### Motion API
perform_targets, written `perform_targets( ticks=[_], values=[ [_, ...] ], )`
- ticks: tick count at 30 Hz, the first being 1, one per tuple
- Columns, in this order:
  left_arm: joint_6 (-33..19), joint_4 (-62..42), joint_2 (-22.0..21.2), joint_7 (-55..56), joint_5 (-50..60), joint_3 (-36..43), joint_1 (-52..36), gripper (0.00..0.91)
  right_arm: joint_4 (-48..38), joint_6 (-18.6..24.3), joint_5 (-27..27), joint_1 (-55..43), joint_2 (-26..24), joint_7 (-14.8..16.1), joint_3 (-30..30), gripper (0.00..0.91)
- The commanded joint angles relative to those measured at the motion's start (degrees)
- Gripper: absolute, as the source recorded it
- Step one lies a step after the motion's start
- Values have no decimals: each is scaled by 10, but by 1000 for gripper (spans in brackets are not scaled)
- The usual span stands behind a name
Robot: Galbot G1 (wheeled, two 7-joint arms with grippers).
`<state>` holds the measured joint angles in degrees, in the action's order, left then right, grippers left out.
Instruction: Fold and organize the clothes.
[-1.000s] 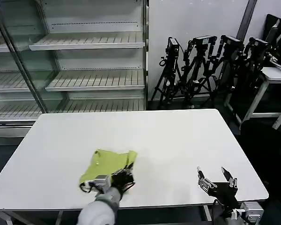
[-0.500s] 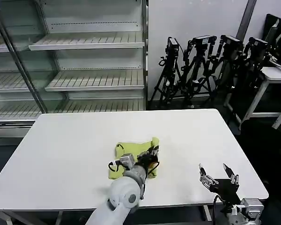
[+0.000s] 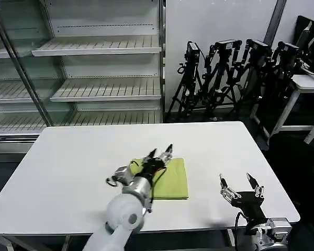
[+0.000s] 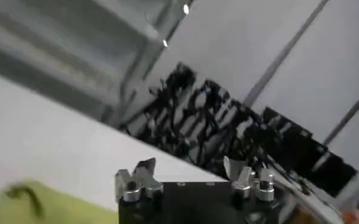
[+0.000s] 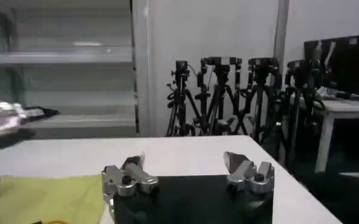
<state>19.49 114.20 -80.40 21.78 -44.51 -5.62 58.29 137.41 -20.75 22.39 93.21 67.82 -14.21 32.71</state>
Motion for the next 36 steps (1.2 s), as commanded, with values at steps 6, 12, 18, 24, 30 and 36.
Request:
perform_targets(
  ticks=[6, 12, 18, 24, 30, 36],
  values=[
    [-68, 215, 90, -85, 258, -237, 287, 907, -15, 44, -29, -5, 14, 10, -34, 907],
    [-75, 241, 72, -103, 316, -246, 337, 907, -12, 55, -76, -5, 11, 19, -54, 907],
    [-97, 260, 67, -103, 330, -247, 398, 907, -10, 61, -81, 7, 9, 15, -64, 907],
    [-100, 284, 40, -106, 349, -254, 433, 907, -17, 82, -85, 14, 10, 10, -83, 907],
    [-102, 294, 19, -115, 357, -251, 458, 907, -5, 88, -82, 18, -4, 3, -85, 907],
    [-100, 309, 13, -124, 350, -259, 468, 907, 9, 85, -83, 16, -10, 3, -84, 907]
  ],
)
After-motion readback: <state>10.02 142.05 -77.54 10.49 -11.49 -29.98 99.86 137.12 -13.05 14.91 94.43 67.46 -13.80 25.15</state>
